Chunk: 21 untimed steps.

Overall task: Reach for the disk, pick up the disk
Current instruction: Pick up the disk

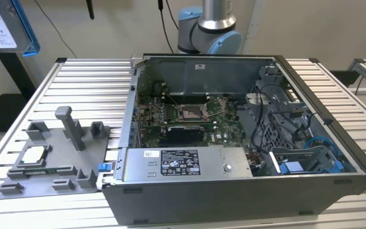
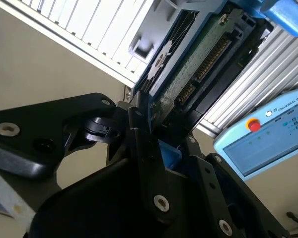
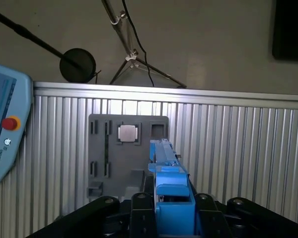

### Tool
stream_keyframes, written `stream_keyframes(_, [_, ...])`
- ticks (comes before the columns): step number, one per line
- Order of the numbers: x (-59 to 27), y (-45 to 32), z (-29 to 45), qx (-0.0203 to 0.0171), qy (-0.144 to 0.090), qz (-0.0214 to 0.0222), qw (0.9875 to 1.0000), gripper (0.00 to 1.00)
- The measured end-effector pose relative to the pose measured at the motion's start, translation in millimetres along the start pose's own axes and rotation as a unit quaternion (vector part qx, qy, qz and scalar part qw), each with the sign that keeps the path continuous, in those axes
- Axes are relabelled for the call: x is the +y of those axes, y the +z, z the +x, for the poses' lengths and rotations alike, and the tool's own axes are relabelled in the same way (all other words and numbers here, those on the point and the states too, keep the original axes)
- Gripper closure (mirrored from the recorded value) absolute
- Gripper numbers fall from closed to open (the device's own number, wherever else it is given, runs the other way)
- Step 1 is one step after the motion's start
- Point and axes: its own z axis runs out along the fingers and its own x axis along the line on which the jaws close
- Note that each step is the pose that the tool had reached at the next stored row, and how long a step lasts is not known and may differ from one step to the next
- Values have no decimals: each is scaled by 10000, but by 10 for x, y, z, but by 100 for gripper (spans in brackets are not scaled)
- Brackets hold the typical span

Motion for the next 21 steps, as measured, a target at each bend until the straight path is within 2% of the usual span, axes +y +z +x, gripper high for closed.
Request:
stream_keyframes(4, [-53, -1, 2, 0, -1, -1, 10000, 100])
stream_keyframes(21, [-499, -5, 18, 1, -1, -1, 10000, 100])
